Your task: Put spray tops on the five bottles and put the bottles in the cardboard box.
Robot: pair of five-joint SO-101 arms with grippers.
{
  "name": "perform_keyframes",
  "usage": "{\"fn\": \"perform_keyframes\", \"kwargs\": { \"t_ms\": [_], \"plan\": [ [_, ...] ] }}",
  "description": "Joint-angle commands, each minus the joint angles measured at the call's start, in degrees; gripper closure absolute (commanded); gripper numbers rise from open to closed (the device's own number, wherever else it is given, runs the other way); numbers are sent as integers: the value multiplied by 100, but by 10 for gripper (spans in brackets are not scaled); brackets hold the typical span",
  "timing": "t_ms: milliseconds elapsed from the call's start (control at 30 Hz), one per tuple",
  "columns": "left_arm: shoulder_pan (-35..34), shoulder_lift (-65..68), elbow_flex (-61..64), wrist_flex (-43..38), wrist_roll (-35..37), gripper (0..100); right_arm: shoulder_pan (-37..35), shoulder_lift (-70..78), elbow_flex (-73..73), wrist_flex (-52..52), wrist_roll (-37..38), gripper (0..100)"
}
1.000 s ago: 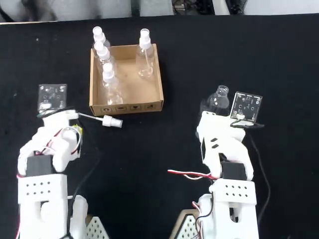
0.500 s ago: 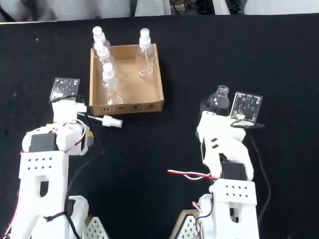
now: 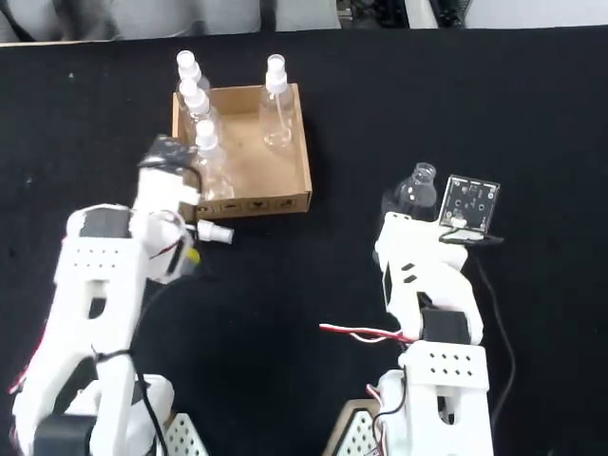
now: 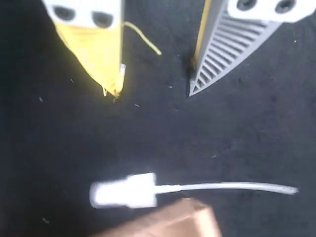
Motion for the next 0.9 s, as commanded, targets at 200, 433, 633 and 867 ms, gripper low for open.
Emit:
{"fn": "perform_keyframes", "kwargs": {
  "t_ms": [200,433,633,867],
  "plan": [
    [259,1319,-1560,519,-642,837,123,-171,-48,-185,70,913],
    [866,1960,-1815,501,-1424,837,123,-171,-48,-185,70,913],
    [1218,2075,-1903,185,-1538,822,132,-171,-48,-185,70,913],
    [1235,2549,-2053,-9,-2075,795,132,-171,-48,-185,70,913]
  ]
}}
